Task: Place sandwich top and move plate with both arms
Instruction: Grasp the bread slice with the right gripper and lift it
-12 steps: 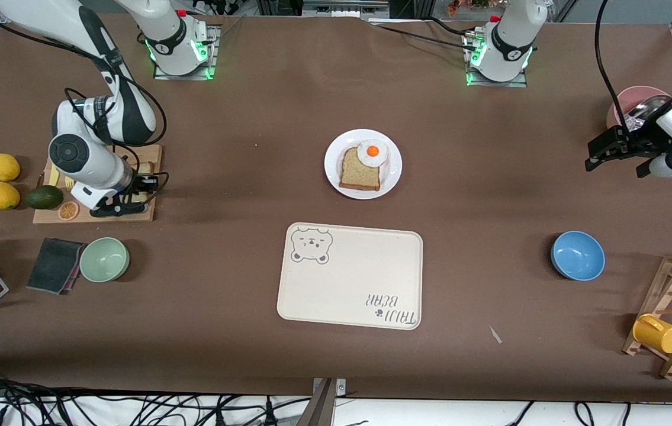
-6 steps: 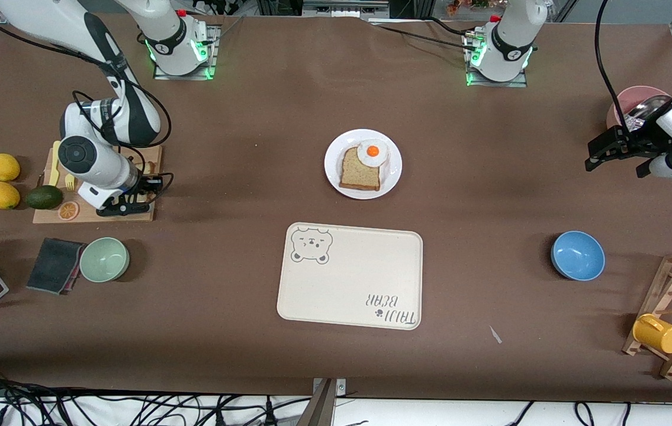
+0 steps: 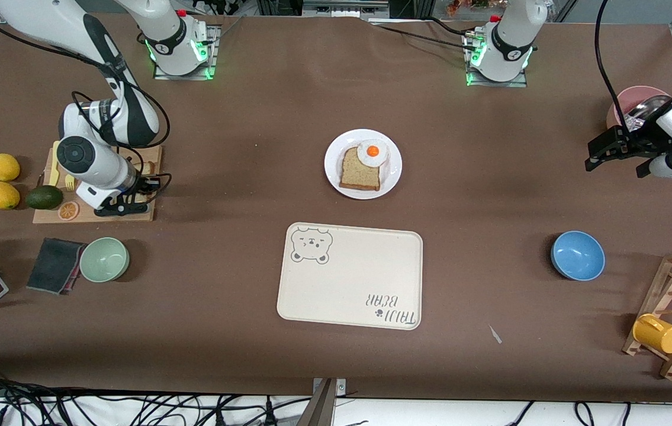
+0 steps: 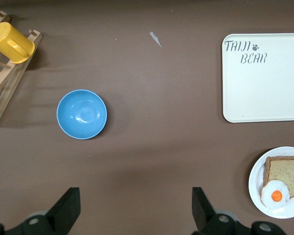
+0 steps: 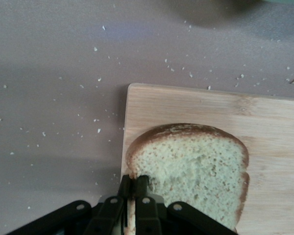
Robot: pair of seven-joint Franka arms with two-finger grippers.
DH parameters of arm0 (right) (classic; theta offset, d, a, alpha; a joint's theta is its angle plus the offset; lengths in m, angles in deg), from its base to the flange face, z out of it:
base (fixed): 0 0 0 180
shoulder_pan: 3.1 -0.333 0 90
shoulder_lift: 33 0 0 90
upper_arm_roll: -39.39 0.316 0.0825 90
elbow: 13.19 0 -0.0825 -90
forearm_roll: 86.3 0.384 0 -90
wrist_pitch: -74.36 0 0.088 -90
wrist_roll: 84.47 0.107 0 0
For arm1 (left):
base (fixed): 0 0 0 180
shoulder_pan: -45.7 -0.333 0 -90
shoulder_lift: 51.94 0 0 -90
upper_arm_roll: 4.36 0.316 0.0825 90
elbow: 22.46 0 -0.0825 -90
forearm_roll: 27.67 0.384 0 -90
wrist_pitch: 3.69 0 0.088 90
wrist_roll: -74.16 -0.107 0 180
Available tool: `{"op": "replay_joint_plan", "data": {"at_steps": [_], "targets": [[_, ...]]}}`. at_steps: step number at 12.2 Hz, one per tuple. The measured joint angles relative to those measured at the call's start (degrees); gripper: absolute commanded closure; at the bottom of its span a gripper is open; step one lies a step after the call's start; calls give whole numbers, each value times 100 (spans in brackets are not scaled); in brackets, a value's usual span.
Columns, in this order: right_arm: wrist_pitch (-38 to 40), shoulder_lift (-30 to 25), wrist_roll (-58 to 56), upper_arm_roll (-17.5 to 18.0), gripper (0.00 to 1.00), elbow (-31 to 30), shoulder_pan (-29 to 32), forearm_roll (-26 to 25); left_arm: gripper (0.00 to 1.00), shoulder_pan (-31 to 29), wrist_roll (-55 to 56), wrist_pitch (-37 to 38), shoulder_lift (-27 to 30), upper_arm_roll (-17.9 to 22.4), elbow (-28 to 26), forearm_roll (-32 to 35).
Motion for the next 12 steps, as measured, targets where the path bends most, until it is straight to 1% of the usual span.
{"op": "replay_joint_plan", "data": {"at_steps": [8,10,12], "targets": [[28,-1,0,3,100,38,-3,0,0,0,0,0,0,0,0,0],[221,0,0,43,100,246,-9,0,0,0,0,0,-1,0,0,0],[759,-1,8,197,100,655,-15,0,0,0,0,0,-1,0,0,0]]}}
